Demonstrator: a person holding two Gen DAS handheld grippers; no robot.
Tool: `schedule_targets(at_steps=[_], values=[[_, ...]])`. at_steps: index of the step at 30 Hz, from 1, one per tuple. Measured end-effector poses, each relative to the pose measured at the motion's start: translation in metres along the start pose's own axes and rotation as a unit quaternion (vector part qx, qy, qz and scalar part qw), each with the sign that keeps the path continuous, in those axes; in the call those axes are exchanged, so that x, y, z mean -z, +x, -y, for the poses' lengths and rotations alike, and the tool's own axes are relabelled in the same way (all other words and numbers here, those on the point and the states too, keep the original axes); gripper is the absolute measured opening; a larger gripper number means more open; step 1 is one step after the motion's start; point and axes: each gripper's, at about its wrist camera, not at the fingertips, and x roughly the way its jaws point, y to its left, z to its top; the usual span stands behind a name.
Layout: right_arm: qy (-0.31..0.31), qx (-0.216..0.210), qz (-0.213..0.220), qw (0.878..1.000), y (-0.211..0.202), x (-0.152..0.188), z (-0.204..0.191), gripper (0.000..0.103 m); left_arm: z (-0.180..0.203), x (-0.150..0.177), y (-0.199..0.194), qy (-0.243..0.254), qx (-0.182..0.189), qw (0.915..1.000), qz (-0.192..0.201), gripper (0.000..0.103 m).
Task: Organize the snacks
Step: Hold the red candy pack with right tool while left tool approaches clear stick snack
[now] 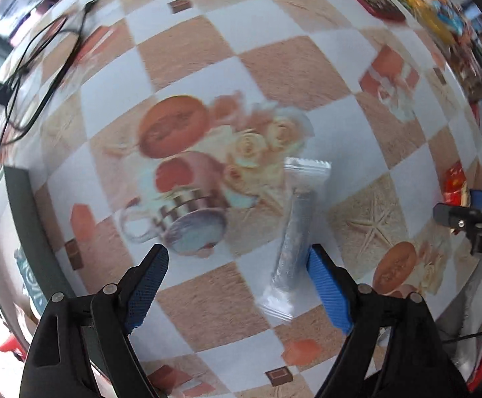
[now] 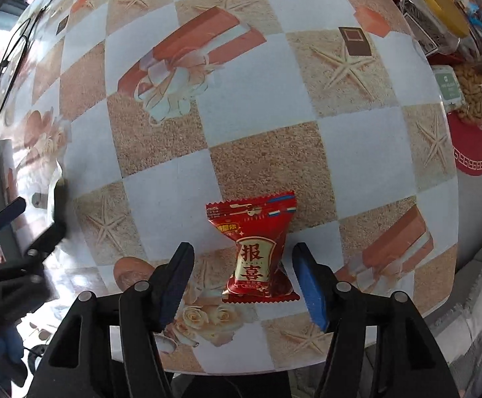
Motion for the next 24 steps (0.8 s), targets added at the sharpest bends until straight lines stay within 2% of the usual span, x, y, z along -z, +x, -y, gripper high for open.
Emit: schedule_targets(at_steps=[4, 6, 7, 10, 13, 19, 22, 24], values=[[0.010, -0.006, 0.003, 1.000, -0.004, -0.004, 0.005, 0.063, -0.003, 0.010, -0.004, -0.004, 0.008, 1.0000, -0.004, 0.088], [0.015, -0.005, 0.006, 1.000, -0.007, -0.005, 0.012, 0.078, -0.011, 0.015, -0.004, -0.016, 0.013, 0.9998, -0.007, 0.088], [0.017, -0.003, 0.014, 1.000, -0.011, -0.004, 0.017, 0.089, -0.010, 0.015, -0.004, -0.019, 0.014, 0.9997, -0.007, 0.088], [0.022, -0.006, 0.018, 1.000, -0.018, -0.003, 0.025, 0.089, -0.001, 0.010, -0.004, 0.001, 0.002, 1.0000, -0.006, 0.088], [0.026, 0.001, 0.014, 1.000, -0.016, -0.003, 0.031, 0.089, 0.026, -0.008, -0.003, 0.027, -0.004, 0.9996, -0.004, 0.088], [0.018, 0.009, 0.001, 1.000, -0.004, -0.010, 0.029, 0.089, 0.043, -0.019, 0.014, 0.020, 0.005, 0.9995, -0.025, 0.088], [0.014, 0.024, -0.004, 1.000, 0.004, -0.012, 0.024, 0.089, 0.047, -0.021, 0.018, 0.025, 0.002, 0.9993, -0.026, 0.093], [0.012, 0.021, -0.004, 1.000, 0.007, -0.014, 0.021, 0.097, 0.045, -0.025, 0.023, 0.024, 0.002, 0.9992, -0.030, 0.098]])
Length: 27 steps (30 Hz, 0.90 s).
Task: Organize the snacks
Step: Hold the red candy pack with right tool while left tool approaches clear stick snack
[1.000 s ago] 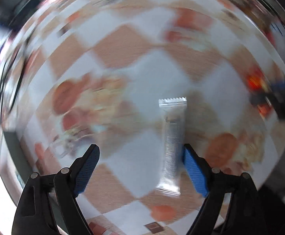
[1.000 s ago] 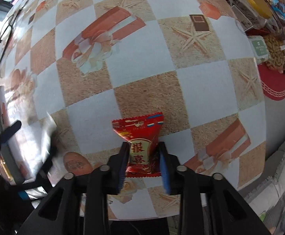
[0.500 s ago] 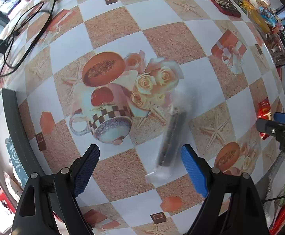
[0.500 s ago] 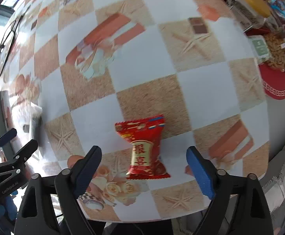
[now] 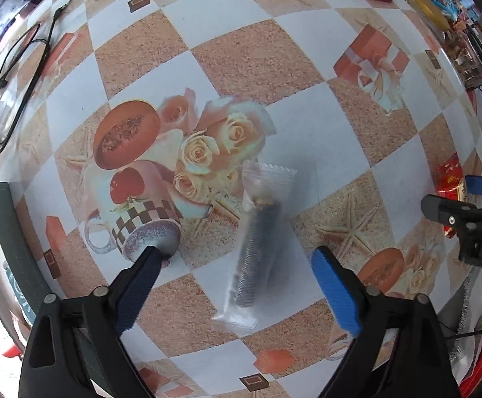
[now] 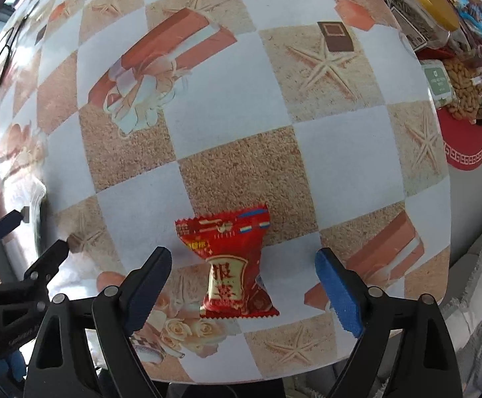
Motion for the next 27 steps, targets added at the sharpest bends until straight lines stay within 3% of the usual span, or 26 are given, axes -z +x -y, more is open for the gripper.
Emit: schedule_targets(at_steps=[1, 5, 27], values=[[-0.004, 0.002, -0.003, 1.000, 0.002, -0.001, -0.002, 0.100, 0.004, -0.004, 0.006, -0.002, -0.001, 1.0000, -0.008, 0.103], [-0.015, 0.019, -0.003, 1.000, 0.005, 0.004, -0.013, 0.102, 0.000, -0.008, 0.009, -0.011, 0.002, 0.9999, -0.006, 0.103], [-0.017, 0.011, 0.013, 1.000, 0.004, 0.015, -0.013, 0.103, -0.004, -0.002, 0.004, -0.015, 0.004, 0.9999, 0.000, 0.103]])
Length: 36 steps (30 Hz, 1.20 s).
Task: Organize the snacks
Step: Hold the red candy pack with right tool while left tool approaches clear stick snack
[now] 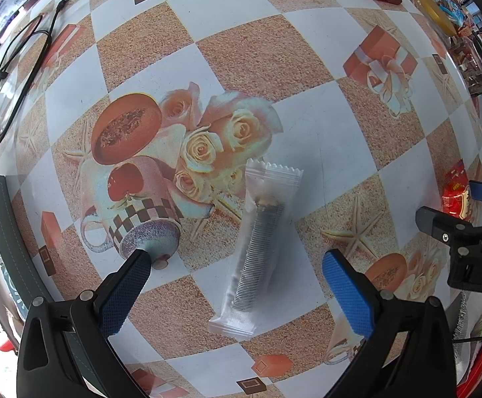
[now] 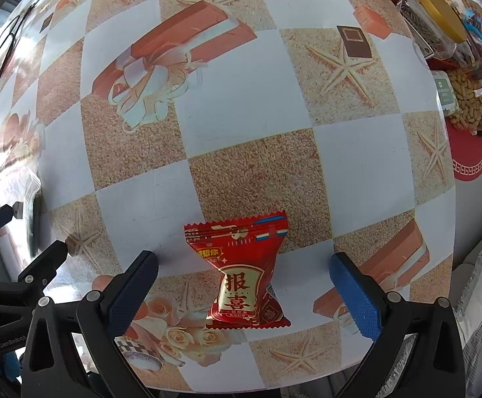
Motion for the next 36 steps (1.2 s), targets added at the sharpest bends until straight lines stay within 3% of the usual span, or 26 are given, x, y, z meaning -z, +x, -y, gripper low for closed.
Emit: schedule_targets(at_steps=[36], values=[[-0.001, -0.002, 0.005, 1.000, -0.0043, 0.0014, 0.0001, 0.103, 0.0003, 0.0005, -0.0005, -0.001, 0.000, 1.0000, 0.001, 0.103]])
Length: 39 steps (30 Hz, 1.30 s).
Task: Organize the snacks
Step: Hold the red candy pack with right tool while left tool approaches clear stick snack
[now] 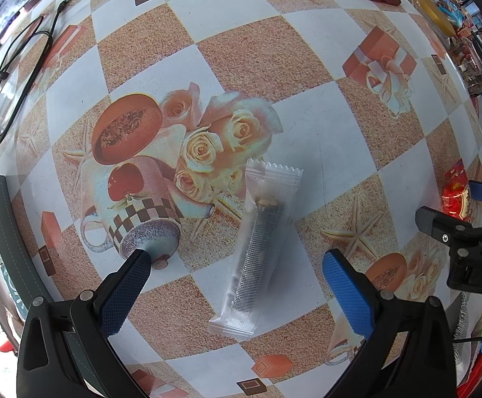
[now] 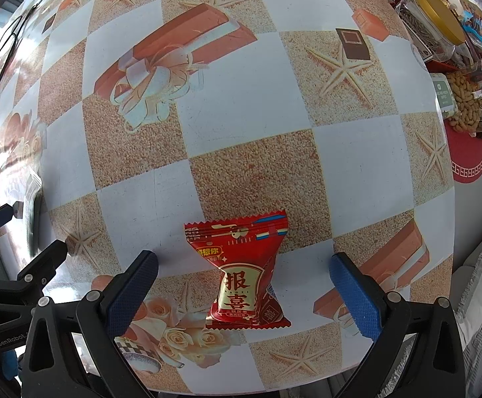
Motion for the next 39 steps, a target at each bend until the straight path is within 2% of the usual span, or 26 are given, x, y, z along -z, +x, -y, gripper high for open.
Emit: schedule_targets(at_steps=[39], values=[[0.000, -0.001, 0.005, 1.000, -0.0016, 0.0013, -0.0003, 0.103, -0.0002, -0.0006, 0.0002, -0.002, 0.000, 1.0000, 0.001, 0.103]])
